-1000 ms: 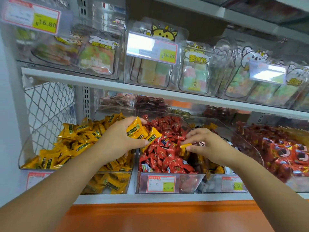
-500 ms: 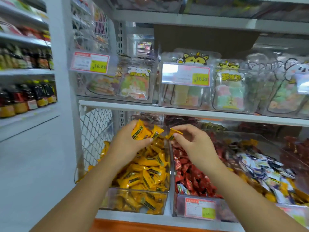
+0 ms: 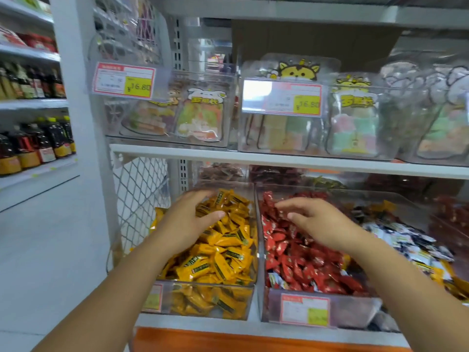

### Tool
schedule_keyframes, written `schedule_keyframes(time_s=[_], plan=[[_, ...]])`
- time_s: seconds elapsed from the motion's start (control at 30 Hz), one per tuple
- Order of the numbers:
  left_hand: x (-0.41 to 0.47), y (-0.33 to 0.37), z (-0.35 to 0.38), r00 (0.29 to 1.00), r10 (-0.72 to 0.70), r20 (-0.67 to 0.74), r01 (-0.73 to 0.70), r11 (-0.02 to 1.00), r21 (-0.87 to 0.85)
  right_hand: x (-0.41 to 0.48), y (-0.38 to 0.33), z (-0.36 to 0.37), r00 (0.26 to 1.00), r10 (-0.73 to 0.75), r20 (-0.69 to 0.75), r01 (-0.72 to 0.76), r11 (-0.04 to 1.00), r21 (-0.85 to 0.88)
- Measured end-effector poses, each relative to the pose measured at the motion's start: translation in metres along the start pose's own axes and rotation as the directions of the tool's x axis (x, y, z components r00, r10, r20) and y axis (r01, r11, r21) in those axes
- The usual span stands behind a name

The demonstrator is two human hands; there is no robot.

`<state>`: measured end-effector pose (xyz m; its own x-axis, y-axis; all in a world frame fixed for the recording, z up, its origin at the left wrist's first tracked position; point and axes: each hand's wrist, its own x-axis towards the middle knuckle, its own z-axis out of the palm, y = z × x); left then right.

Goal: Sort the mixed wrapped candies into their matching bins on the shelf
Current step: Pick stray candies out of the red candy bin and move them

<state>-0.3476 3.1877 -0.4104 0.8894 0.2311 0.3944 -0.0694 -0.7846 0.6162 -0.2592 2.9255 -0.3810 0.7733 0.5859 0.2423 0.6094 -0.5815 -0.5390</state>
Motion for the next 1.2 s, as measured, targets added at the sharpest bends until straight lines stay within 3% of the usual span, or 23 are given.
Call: schedule_keyframes(time_s=[0.2,0.3,0.43,0.53,0.63,0.77,1.03,1.2], plan=[[-0.017,0.045,0.033,0.967,0.152,0.204,-0.156,0.988,0.006,-0.044,0.033,-0.071,0.983,0.177,0.058,-0.148,0.931,-0.334],[-0.025,0.058,0.058,0.931,0.22,0.291,-0.247,0.967,0.059,-0.057,0.05,-0.085,0.962,0.26,0.079,-0.205,0.886,-0.417],[-0.028,0.052,0.078,0.929,0.288,0.234,-0.319,0.942,0.106,-0.057,0.053,-0.075,0.951,0.269,0.155,-0.168,0.866,-0.471],[-0.028,0.048,0.08,0.931,0.302,0.207,-0.328,0.939,0.107,-0.053,0.054,-0.054,0.918,0.332,0.218,-0.126,0.764,-0.633],[-0.028,0.049,0.079,0.933,0.303,0.194,-0.326,0.94,0.098,-0.046,0.054,-0.042,0.925,0.336,0.177,-0.118,0.697,-0.707],[-0.029,0.05,0.08,0.936,0.294,0.191,-0.313,0.946,0.079,-0.039,0.06,-0.037,0.965,0.255,0.051,-0.156,0.722,-0.674],[-0.026,0.05,0.079,0.937,0.302,0.175,-0.31,0.95,0.022,-0.044,0.066,-0.046,0.971,0.234,-0.043,-0.234,0.908,-0.348],[-0.023,0.059,0.079,0.952,0.288,0.101,-0.28,0.956,-0.084,-0.051,0.043,-0.056,0.967,0.147,-0.21,-0.188,0.963,-0.191]])
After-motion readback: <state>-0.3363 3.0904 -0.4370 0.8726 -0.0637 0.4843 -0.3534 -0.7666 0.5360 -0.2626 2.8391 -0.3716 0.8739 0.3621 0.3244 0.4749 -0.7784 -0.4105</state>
